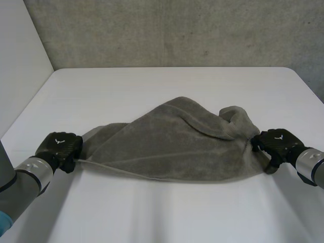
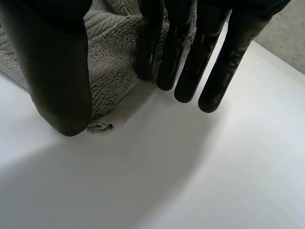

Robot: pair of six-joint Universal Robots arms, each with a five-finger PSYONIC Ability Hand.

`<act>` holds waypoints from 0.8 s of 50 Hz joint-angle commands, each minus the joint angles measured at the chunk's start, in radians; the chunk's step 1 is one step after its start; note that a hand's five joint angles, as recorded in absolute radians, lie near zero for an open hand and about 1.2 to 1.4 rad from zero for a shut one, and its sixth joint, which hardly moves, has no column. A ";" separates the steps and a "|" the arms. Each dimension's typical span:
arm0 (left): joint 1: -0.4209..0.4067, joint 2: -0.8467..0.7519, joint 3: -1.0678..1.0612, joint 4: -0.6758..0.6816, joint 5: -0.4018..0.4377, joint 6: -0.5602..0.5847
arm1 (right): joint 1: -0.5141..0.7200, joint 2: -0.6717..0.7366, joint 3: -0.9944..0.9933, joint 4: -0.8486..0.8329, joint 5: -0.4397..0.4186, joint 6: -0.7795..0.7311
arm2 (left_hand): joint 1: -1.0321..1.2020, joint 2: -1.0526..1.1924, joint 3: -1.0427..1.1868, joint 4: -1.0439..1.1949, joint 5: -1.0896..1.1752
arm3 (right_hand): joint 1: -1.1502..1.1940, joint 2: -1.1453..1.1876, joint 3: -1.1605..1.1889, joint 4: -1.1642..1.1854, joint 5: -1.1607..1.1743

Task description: Fold the towel.

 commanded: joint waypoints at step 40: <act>0.000 0.000 0.000 0.002 0.000 0.000 | 0.058 -0.024 0.000 -0.030 0.041 0.040 | 0.109 0.053 0.059 0.037 0.102 | -0.379 -0.377 -0.377 -0.375 -0.279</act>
